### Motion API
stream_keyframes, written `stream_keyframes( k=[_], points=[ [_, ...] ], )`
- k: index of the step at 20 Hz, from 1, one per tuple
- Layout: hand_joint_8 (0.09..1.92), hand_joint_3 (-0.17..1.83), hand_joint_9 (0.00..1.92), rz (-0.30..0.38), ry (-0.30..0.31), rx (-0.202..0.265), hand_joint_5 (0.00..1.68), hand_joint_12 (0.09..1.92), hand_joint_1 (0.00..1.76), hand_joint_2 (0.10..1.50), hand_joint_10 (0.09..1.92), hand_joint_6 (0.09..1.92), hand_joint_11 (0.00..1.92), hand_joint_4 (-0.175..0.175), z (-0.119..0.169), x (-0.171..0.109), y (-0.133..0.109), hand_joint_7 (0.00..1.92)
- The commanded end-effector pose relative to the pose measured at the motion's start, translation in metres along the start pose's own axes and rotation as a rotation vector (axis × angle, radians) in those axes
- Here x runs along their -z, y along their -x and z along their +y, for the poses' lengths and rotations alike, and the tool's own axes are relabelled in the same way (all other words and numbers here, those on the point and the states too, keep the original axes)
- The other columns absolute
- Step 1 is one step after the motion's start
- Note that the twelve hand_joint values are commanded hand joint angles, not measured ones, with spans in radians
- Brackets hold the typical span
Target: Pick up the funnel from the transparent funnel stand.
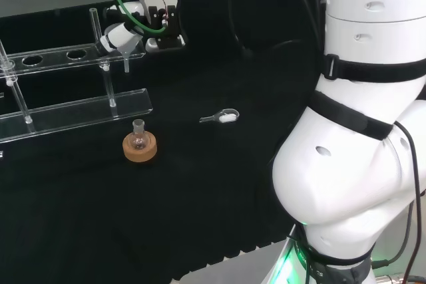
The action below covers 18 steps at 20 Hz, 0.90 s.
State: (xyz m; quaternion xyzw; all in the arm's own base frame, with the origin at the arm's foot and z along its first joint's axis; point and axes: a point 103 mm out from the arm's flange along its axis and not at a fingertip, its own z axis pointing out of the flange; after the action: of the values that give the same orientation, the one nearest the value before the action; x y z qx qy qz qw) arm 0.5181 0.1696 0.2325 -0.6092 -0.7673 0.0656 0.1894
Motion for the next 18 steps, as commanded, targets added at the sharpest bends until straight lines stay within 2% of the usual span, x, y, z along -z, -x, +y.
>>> stream_keyframes(
  k=[1, 6, 10, 18],
  points=[
    [0.35, 0.0, 0.0, -0.014, 0.001, 0.006, 0.0, 0.74, 0.42, 0.72, 0.39, 0.09, 0.0, 0.0, 0.0046, 0.0005, -0.0009, 0.09],
    [0.46, 0.0, 0.0, -0.011, 0.008, 0.007, 0.01, 0.92, 0.43, 0.72, 0.57, 0.09, 0.0, 0.0, 0.0057, 0.0016, 0.0009, 0.08],
    [0.53, 0.0, 0.0, -0.02, -0.014, 0.007, 0.05, 1.08, 0.44, 0.71, 0.7, 0.09, 0.0, 0.0, 0.0065, 0.0009, 0.0035, 0.09],
    [0.57, 0.0, 0.02, -0.036, -0.014, 0.007, 0.11, 1.24, 0.46, 0.71, 0.83, 0.09, 0.0, -0.001, 0.0047, 0.0004, 0.0064, 0.11]
  ],
)
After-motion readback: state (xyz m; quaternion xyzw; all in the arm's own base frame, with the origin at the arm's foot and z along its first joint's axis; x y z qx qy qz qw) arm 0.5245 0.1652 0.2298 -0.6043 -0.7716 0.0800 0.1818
